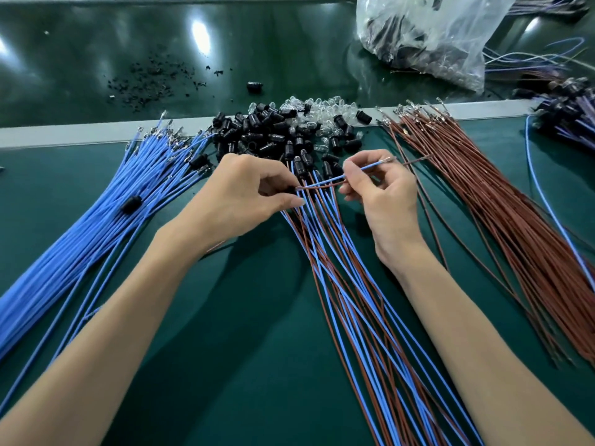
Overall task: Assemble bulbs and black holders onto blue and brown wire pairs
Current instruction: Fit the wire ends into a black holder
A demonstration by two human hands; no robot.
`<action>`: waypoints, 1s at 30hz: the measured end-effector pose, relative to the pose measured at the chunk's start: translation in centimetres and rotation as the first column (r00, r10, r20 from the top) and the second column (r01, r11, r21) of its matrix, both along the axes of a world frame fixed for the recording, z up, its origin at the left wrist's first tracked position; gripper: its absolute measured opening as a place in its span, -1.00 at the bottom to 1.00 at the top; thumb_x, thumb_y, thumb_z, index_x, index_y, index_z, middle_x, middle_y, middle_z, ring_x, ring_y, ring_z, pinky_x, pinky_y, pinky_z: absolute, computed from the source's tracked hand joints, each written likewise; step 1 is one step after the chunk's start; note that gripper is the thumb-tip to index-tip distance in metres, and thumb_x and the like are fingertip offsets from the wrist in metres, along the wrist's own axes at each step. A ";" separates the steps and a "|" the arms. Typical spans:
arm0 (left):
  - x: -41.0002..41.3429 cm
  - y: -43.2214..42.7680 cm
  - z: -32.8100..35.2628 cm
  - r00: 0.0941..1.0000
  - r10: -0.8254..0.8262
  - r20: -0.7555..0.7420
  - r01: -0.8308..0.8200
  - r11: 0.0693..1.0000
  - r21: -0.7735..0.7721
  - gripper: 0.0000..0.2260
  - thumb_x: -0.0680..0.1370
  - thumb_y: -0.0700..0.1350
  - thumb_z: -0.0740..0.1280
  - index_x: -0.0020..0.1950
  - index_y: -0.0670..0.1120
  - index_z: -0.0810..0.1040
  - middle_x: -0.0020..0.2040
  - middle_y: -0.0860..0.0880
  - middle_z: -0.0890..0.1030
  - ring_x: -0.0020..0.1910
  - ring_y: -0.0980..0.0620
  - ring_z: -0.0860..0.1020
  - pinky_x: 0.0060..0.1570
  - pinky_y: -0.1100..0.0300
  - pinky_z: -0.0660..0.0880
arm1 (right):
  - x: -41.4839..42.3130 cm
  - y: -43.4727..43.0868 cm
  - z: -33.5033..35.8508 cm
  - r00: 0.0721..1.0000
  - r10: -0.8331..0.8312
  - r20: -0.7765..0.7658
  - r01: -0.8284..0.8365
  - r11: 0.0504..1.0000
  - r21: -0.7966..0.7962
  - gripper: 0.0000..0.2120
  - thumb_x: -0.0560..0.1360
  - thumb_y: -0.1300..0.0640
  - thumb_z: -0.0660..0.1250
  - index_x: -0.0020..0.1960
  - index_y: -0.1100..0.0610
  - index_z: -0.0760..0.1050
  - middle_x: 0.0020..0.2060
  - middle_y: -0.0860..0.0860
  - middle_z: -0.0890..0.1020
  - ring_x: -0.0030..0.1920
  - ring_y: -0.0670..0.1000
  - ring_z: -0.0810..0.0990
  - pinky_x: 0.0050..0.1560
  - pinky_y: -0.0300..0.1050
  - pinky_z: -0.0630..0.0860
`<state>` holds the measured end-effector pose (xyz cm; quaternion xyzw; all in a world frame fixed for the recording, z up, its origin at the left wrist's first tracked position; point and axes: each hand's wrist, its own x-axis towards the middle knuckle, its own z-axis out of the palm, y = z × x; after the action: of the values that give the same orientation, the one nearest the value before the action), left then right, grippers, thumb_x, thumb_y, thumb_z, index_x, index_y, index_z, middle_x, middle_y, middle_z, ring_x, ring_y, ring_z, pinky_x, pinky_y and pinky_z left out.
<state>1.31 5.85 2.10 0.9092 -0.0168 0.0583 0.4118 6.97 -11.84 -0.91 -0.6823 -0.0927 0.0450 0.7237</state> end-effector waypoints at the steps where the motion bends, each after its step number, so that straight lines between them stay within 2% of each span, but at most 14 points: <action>1: 0.0 -0.2 -0.1 1.000 -0.005 0.001 0.005 1.000 -0.009 -0.87 0.40 -0.17 0.51 -0.08 -0.14 0.69 -0.27 0.00 0.67 -0.28 0.09 0.61 -0.17 0.33 0.54 | -0.1 0.0 -0.1 1.000 0.017 0.016 -0.016 1.000 -0.019 -0.84 0.49 0.29 0.39 -0.19 0.06 0.52 -0.37 -0.05 0.58 -0.36 -0.12 0.55 -0.25 -0.26 0.50; 5: -0.2 -1.0 -0.3 0.999 -0.046 -0.009 0.046 0.999 -0.029 -0.86 0.41 -0.19 0.51 -0.06 -0.16 0.68 -0.26 -0.03 0.68 -0.26 0.07 0.63 -0.14 0.29 0.55 | -0.7 0.4 -0.1 0.991 0.128 0.034 -0.126 0.990 -0.062 -0.83 0.39 0.27 0.49 -0.22 0.03 0.57 -0.38 -0.08 0.64 -0.34 -0.11 0.60 -0.21 -0.24 0.55; 7: -0.1 -0.8 -0.4 0.999 -0.037 -0.010 0.037 0.999 -0.018 -0.87 0.41 -0.18 0.51 -0.07 -0.14 0.68 -0.25 -0.05 0.68 -0.25 0.02 0.63 -0.12 0.20 0.56 | -0.7 0.4 0.0 0.990 0.143 0.012 -0.143 0.990 -0.001 -0.88 0.44 0.27 0.45 -0.15 0.07 0.57 -0.32 -0.05 0.65 -0.31 -0.09 0.63 -0.21 -0.26 0.55; 10: 0.1 0.2 -0.3 1.000 0.002 -0.003 -0.002 1.000 0.014 -0.87 0.40 -0.15 0.51 -0.08 -0.14 0.68 -0.26 -0.04 0.68 -0.28 0.06 0.61 -0.14 0.26 0.55 | -0.2 0.2 0.1 0.997 0.057 -0.056 -0.047 0.985 0.164 -0.91 0.50 0.29 0.35 -0.07 0.13 0.51 -0.22 0.02 0.59 -0.27 -0.06 0.65 -0.20 -0.28 0.54; 13: 0.1 0.6 -0.2 1.000 0.020 0.000 -0.020 1.000 0.015 -0.88 0.41 -0.13 0.51 -0.10 -0.12 0.68 -0.30 0.03 0.66 -0.33 0.14 0.58 -0.20 0.39 0.50 | 0.1 -0.1 0.0 0.999 -0.039 -0.017 0.041 0.990 0.131 -0.84 0.51 0.35 0.34 -0.12 0.11 0.50 -0.25 0.02 0.60 -0.29 -0.09 0.64 -0.23 -0.31 0.53; 14: 0.1 0.6 -0.3 1.000 0.023 0.004 -0.023 1.000 0.012 -0.89 0.41 -0.13 0.51 -0.11 -0.12 0.67 -0.31 0.03 0.65 -0.34 0.12 0.58 -0.21 0.35 0.51 | 0.1 -0.1 -0.1 0.999 -0.037 0.001 0.037 0.993 0.113 -0.83 0.49 0.36 0.37 -0.14 0.10 0.52 -0.28 -0.01 0.62 -0.29 -0.09 0.64 -0.23 -0.31 0.53; 17: 0.2 0.4 -0.5 0.999 0.032 0.014 -0.032 0.999 0.024 -0.92 0.43 -0.12 0.49 -0.13 -0.11 0.66 -0.33 -0.08 0.65 -0.29 -0.12 0.58 -0.16 0.06 0.54 | -0.2 0.0 -0.1 0.998 0.020 0.060 -0.025 0.997 0.068 -0.79 0.42 0.36 0.45 -0.19 0.06 0.57 -0.34 -0.06 0.66 -0.29 -0.07 0.66 -0.20 -0.30 0.55; 19: 0.2 0.6 -0.3 0.999 0.031 0.008 -0.031 0.999 0.029 -0.92 0.42 -0.11 0.50 -0.12 -0.07 0.68 -0.31 -0.10 0.66 -0.26 -0.17 0.60 -0.16 -0.02 0.53 | -0.2 0.0 0.1 0.996 0.042 0.084 -0.047 0.997 0.061 -0.79 0.39 0.35 0.47 -0.19 0.04 0.59 -0.33 -0.04 0.68 -0.29 -0.05 0.67 -0.20 -0.29 0.56; 21: 0.2 1.0 0.0 0.999 0.037 -0.002 -0.037 0.999 0.019 -0.84 0.38 -0.09 0.53 -0.08 -0.06 0.69 -0.27 -0.06 0.69 -0.26 -0.05 0.63 -0.13 0.12 0.56 | 0.0 -0.3 0.4 0.995 0.032 0.093 -0.039 0.997 0.065 -0.81 0.39 0.33 0.48 -0.17 0.07 0.58 -0.33 -0.02 0.69 -0.30 -0.05 0.68 -0.23 -0.30 0.55; 23: 0.2 1.3 0.2 0.999 0.042 -0.014 -0.042 0.999 0.009 -0.75 0.32 -0.07 0.55 -0.03 -0.08 0.68 -0.24 -0.01 0.69 -0.27 0.17 0.62 -0.15 0.41 0.52 | 0.4 -0.8 0.7 0.994 0.002 0.110 -0.006 0.999 0.045 -0.83 0.40 0.30 0.48 -0.16 0.07 0.55 -0.33 0.00 0.69 -0.31 -0.04 0.68 -0.24 -0.30 0.56; 24: 0.2 1.3 0.2 0.999 0.039 -0.022 -0.038 0.999 0.011 -0.73 0.31 -0.07 0.56 -0.03 -0.09 0.67 -0.23 0.01 0.69 -0.26 0.24 0.61 -0.15 0.49 0.48 | 0.5 -1.0 0.7 0.993 -0.009 0.119 0.005 1.000 0.031 -0.82 0.40 0.29 0.48 -0.16 0.06 0.54 -0.33 0.00 0.69 -0.31 -0.03 0.67 -0.25 -0.29 0.56; 27: 0.1 1.0 0.1 1.000 -0.004 -0.005 0.005 0.997 0.082 -0.76 0.32 -0.09 0.55 -0.07 -0.14 0.67 -0.23 0.01 0.69 -0.29 0.31 0.58 -0.17 0.53 0.41 | 0.4 -0.9 0.6 0.991 0.002 0.135 -0.003 1.000 0.001 -0.81 0.40 0.28 0.49 -0.16 0.06 0.52 -0.33 0.00 0.67 -0.31 -0.02 0.67 -0.24 -0.28 0.56; 30: 0.0 0.8 -0.1 0.999 -0.038 0.029 0.032 0.981 0.193 -0.78 0.36 -0.05 0.53 -0.08 -0.14 0.69 -0.29 -0.03 0.69 -0.34 0.13 0.54 -0.24 0.41 0.42 | 0.2 -0.6 0.4 0.990 0.022 0.138 -0.020 1.000 -0.015 -0.79 0.39 0.28 0.50 -0.13 0.08 0.50 -0.34 -0.02 0.68 -0.28 -0.03 0.69 -0.23 -0.30 0.56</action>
<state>1.34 6.60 1.99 0.9432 -0.0450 0.0640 0.3228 7.21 -12.47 -0.52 -0.6876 -0.1495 0.0060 0.7105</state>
